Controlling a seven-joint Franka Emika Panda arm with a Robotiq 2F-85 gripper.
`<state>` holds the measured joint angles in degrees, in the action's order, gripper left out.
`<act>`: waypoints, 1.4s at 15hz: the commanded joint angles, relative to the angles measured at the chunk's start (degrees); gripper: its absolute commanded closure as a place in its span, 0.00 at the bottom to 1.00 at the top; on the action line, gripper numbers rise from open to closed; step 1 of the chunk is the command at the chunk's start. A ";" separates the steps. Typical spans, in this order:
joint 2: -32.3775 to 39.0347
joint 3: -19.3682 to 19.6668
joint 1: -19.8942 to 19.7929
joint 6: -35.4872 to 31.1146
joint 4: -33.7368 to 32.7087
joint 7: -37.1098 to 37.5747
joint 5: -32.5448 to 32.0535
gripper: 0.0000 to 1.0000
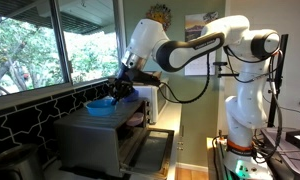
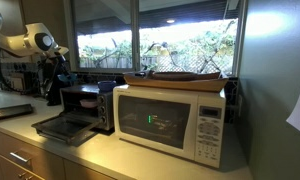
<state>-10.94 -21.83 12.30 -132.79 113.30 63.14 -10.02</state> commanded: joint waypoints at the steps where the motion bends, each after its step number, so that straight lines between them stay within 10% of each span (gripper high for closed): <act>1: -5.85 1.63 2.85 3.69 1.98 -9.52 7.55 0.99; 13: -15.64 -4.03 0.28 25.60 9.29 -3.74 3.25 0.99; 21: -15.65 -4.68 -0.52 23.92 15.77 16.70 4.05 0.99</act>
<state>-25.11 -26.06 12.89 -106.80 125.74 72.40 -6.91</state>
